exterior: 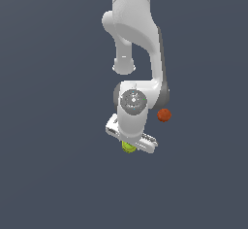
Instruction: Pick up a designated object from a clutter of objects.
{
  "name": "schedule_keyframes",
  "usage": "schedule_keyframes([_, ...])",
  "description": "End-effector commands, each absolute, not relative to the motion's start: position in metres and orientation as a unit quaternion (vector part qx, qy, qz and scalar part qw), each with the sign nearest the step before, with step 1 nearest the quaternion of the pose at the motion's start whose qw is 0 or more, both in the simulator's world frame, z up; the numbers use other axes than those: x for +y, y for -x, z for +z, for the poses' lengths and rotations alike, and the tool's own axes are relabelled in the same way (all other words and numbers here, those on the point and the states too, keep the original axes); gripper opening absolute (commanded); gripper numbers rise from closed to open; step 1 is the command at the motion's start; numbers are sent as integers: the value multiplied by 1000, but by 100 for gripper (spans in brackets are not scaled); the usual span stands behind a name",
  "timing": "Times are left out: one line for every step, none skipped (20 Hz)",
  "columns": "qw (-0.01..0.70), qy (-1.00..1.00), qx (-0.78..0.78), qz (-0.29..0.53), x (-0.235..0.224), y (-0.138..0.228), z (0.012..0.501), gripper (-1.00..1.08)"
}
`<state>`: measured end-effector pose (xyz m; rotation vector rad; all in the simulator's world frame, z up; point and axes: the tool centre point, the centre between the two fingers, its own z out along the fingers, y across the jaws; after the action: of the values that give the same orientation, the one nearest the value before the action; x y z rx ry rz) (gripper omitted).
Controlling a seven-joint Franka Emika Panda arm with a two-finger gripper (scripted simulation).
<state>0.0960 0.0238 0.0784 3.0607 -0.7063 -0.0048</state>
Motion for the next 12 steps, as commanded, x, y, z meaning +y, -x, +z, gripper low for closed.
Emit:
schedule_keyframes([0,-974,-225,0,28,-92,96,-100])
schedule_keyframes([0,-974,-225,0,29,-89,104,-100])
schedule_keyframes([0,-974,-225,0,31,-87,112,-100])
schedule_keyframes([0,-974,-225,0,33,-84,122,-100])
schedule_keyframes([0,-974,-225,0,35,-81,131,-100])
schedule_keyframes([0,-974,-225,0,37,-78,141,-100])
schedule_keyframes([0,-974,-225,0,40,-75,152,-100])
schedule_keyframes([0,-974,-225,0,42,-72,162,-100])
schedule_keyframes([0,-974,-225,0,44,-69,173,-100])
schedule_keyframes([0,-974,-225,0,47,-66,184,-100])
schedule_keyframes([0,-974,-225,0,49,-62,195,-100])
schedule_keyframes([0,-974,-225,0,52,-59,207,-100])
